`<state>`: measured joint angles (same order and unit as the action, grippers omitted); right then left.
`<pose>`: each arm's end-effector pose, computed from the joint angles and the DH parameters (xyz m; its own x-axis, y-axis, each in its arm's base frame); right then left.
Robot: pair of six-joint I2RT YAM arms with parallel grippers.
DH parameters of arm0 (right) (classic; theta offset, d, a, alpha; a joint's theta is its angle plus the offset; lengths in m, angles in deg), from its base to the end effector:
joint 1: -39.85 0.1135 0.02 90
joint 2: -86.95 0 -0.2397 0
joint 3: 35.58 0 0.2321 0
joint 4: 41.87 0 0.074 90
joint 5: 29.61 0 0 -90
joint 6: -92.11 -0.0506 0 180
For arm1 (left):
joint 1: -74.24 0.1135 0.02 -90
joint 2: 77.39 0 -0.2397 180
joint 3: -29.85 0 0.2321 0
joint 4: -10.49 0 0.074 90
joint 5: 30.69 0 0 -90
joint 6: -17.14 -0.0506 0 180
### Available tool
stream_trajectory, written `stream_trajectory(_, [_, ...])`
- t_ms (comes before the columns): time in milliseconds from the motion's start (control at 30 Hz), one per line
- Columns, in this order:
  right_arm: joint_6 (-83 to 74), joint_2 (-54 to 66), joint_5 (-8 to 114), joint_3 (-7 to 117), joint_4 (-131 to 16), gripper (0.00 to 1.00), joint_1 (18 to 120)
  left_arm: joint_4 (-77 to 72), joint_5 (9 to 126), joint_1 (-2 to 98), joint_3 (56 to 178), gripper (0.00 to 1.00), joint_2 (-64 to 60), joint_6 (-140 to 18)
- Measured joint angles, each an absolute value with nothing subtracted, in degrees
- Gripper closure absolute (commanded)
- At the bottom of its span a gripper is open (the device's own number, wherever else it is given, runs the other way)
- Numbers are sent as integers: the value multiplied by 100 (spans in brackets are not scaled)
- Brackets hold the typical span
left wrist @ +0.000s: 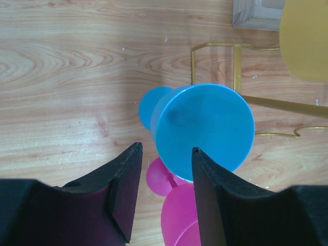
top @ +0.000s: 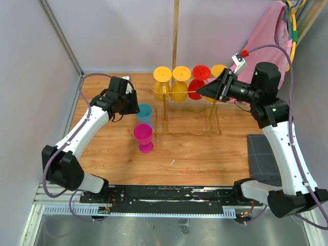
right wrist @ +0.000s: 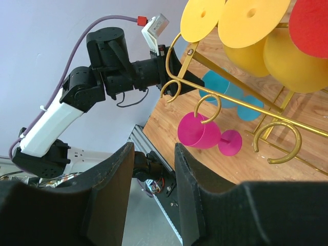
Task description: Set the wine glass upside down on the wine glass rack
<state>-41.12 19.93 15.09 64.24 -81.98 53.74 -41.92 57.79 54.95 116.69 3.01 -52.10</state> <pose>0.2148 0.0902 0.4460 -0.6744 0.3295 -0.6607 -0.5371 0.3951 0.7453 0.2810 -0.0969 0.2863 -0.7454 -0.1145 -0.6567 0.0520 0.9721 -0.2285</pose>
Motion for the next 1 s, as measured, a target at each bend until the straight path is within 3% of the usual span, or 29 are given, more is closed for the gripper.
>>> stream_trajectory(167, [-4112,1993,1509,6424,-8198,61,5372,-4192,5583,5412,11699,67,555,-5208])
stream_trajectory(267, [-4112,1993,1507,6424,-8200,61,5372,-4194,5471,5375,11721,80,699,-5204])
stream_trajectory(367, [-4109,1993,1507,6424,-8198,61,5370,-4194,5375,5366,11730,84,762,-5199])
stream_trajectory(467, [-4109,1993,1509,6424,-8198,61,5359,-4196,5283,5355,11771,98,762,-5197])
stream_trajectory(1000, [-4103,2076,1509,6385,-8200,61,5357,-4454,4138,5346,12058,100,397,-5250])
